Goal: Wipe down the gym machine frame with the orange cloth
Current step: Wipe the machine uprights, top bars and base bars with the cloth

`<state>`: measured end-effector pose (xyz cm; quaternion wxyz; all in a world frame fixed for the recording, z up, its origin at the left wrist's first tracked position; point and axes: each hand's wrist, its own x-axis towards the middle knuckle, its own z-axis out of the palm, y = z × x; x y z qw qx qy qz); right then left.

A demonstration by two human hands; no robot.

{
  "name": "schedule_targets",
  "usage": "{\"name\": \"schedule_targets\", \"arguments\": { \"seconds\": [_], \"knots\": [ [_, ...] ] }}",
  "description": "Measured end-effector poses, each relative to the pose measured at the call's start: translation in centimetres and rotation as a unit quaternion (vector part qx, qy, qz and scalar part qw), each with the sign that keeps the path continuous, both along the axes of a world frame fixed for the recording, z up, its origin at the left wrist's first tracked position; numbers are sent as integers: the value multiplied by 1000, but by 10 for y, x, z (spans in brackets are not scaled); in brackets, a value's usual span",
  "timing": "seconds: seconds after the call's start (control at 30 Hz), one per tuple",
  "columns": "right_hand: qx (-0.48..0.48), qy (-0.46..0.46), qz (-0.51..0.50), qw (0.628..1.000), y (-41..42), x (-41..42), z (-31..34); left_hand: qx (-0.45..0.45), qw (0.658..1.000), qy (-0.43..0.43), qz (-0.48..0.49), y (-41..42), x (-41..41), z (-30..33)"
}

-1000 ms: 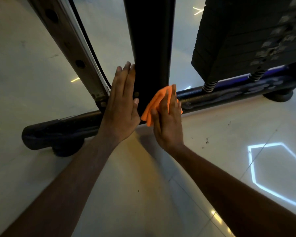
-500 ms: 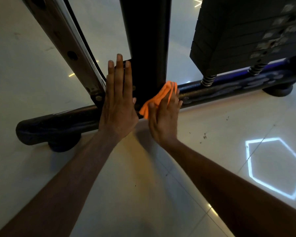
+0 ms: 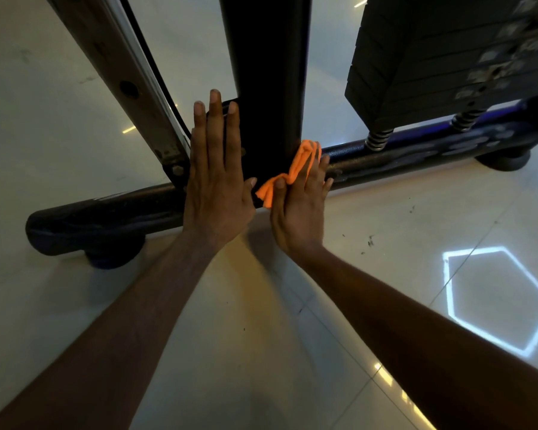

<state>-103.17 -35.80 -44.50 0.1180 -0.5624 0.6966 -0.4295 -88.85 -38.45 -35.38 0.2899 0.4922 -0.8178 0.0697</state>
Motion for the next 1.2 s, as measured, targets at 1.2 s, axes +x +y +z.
{"name": "schedule_targets", "arguments": {
  "seconds": [1.2],
  "knots": [
    [0, 165, 29, 986, -2, 120, -17, 104, 991, 68, 49, 3, 136, -80]
  ]
}}
